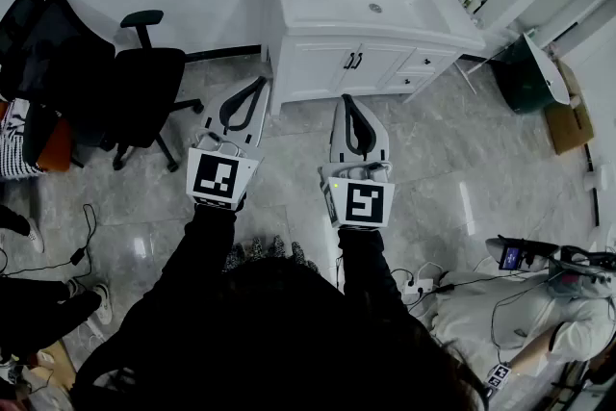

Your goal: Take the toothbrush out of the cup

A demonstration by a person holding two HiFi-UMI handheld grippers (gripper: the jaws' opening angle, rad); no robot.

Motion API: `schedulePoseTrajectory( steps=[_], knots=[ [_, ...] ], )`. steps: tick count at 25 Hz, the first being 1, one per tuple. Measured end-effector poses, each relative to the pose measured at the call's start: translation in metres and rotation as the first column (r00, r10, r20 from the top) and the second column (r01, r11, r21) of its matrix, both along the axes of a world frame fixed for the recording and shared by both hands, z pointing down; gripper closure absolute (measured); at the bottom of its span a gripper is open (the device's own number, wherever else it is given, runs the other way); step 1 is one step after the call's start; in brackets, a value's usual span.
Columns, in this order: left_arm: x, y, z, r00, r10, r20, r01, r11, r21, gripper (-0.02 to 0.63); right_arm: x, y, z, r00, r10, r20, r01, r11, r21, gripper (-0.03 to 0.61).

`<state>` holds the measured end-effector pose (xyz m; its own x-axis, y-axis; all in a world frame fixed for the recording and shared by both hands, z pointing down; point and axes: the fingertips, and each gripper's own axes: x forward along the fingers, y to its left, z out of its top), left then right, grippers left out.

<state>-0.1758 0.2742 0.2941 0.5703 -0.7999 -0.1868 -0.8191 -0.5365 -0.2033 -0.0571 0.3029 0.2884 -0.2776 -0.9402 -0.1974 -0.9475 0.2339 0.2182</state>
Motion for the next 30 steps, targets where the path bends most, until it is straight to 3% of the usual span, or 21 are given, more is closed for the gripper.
schedulePoseTrajectory(
  steps=[7, 12, 17, 21, 26, 30],
  knots=[
    [0.005, -0.003, 0.005, 1.0, -0.005, 0.0, 0.005, 1.0, -0.012, 0.603, 0.01, -0.001, 0.005, 1.0, 0.004, 0.028, -0.003, 1.0, -0.026, 0.583],
    [0.016, -0.004, 0.007, 1.0, 0.013, 0.008, -0.013, 1.0, -0.01, 0.603, 0.017, -0.002, -0.003, 0.996, -0.046, 0.081, 0.044, 0.999, 0.03, 0.583],
    [0.025, -0.011, 0.012, 1.0, -0.004, 0.003, 0.004, 1.0, -0.029, 0.603, 0.018, -0.007, 0.006, 0.993, -0.098, 0.061, 0.1, 0.995, -0.027, 0.583],
    [0.033, -0.013, 0.009, 1.0, 0.006, -0.01, -0.006, 1.0, -0.03, 0.604, 0.016, -0.009, 0.003, 0.99, -0.131, 0.045, 0.132, 0.991, -0.008, 0.583],
    [0.042, -0.014, 0.013, 0.999, 0.014, -0.051, -0.016, 0.998, -0.052, 0.604, 0.033, -0.014, 0.007, 0.992, -0.108, 0.068, 0.112, 0.992, -0.05, 0.583],
    [0.042, -0.004, 0.022, 0.998, 0.008, -0.068, -0.012, 0.998, -0.061, 0.604, 0.038, -0.006, 0.013, 0.987, -0.141, 0.076, 0.142, 0.99, 0.004, 0.583]
  ],
)
